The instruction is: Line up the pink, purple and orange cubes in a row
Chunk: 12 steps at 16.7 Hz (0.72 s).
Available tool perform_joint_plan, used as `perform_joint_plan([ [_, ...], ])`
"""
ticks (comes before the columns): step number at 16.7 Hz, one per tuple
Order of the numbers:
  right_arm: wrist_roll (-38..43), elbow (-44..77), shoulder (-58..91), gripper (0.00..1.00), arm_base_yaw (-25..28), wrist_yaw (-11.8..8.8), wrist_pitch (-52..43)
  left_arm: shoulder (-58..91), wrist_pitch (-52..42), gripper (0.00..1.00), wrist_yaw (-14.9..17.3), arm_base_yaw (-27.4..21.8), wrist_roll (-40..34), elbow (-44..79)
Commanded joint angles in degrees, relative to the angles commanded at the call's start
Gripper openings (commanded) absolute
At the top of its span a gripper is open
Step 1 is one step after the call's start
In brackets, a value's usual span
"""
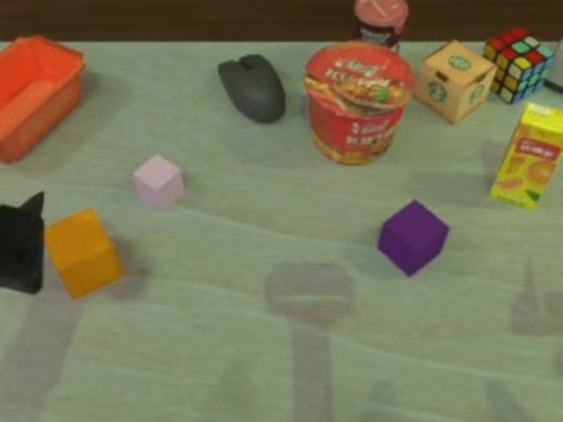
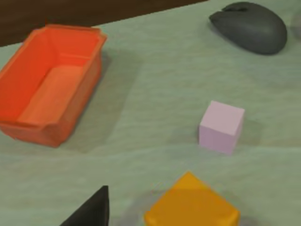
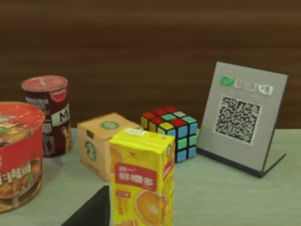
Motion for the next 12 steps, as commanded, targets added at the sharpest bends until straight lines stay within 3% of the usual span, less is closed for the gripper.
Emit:
perform_joint_plan([
  [7,0.00,0.00,0.00,1.00,0.00,0.00,0.00,50.07,-30.88,1.00,1.68,-5.60,7.59,36.55],
  [12,0.00,0.00,0.00,1.00,0.00,0.00,0.00,82.54,-45.79,1.00,0.83,-7.15,11.99,62.39],
])
